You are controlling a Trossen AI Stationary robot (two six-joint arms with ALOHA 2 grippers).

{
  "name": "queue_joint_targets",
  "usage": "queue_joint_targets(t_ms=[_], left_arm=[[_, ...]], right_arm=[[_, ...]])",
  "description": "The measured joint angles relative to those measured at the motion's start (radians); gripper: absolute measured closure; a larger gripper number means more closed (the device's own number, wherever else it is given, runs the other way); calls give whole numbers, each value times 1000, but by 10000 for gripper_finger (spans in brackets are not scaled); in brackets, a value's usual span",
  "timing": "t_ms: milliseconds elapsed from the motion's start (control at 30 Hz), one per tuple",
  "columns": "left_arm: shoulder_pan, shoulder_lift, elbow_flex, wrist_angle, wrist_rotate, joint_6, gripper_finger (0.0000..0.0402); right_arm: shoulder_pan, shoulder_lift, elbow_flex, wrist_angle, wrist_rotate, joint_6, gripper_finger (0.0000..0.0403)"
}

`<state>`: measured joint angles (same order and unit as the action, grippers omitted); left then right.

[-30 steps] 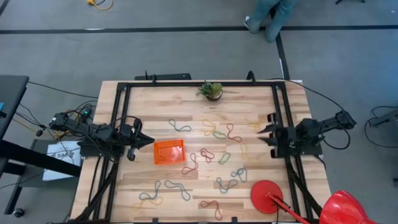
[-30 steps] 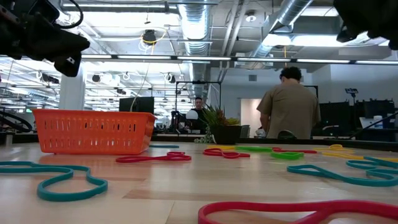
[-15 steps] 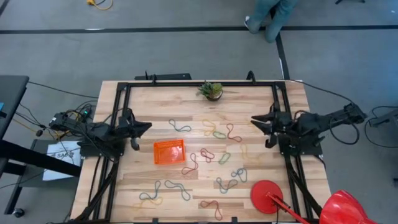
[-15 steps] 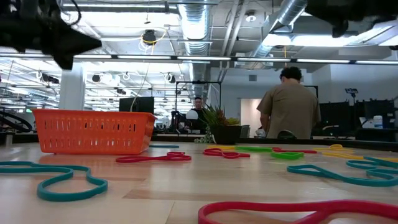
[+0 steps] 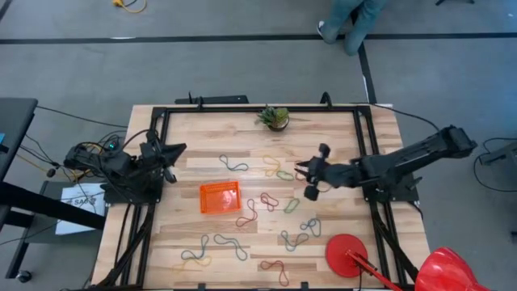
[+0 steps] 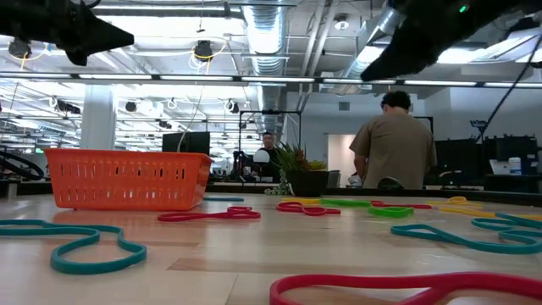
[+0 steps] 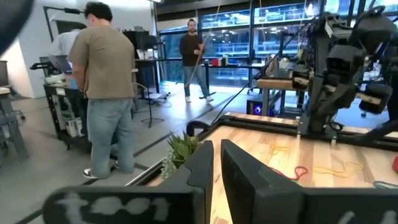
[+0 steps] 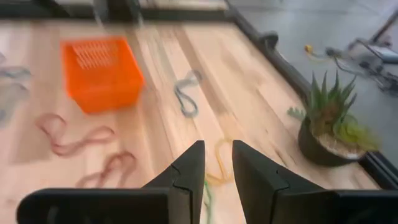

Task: Pick and place rubber bands into bin
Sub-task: Put the yellow rubber band into the orange container

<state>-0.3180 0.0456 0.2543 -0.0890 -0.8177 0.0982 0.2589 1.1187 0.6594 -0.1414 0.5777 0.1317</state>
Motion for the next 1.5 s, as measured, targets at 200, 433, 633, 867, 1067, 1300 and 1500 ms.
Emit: queue_joint_targets(t_ms=[200, 433, 633, 867, 1067, 1300, 1500], left_arm=[[0, 0, 0, -6, -1, 15, 381], [0, 0, 0, -5, -2, 23, 381], [0, 0, 0, -7, -2, 23, 381], [0, 0, 0, -10, -2, 23, 381], [0, 0, 0, -10, -2, 22, 381], [0, 0, 0, -12, -10, 22, 381], [0, 0, 0, -36, -10, 17, 381]], right_arm=[[-34, 154, 52, 6, 1, -35, 327], [-45, 177, 210, -181, 3, -16, 340], [-57, 177, 260, -217, -3, 49, 344], [-110, 177, 259, -306, -2, 54, 344], [-217, 188, 258, -576, 3, 350, 344], [-324, 286, 251, -918, -61, 806, 344], [-402, 439, 251, -977, -190, 873, 344]])
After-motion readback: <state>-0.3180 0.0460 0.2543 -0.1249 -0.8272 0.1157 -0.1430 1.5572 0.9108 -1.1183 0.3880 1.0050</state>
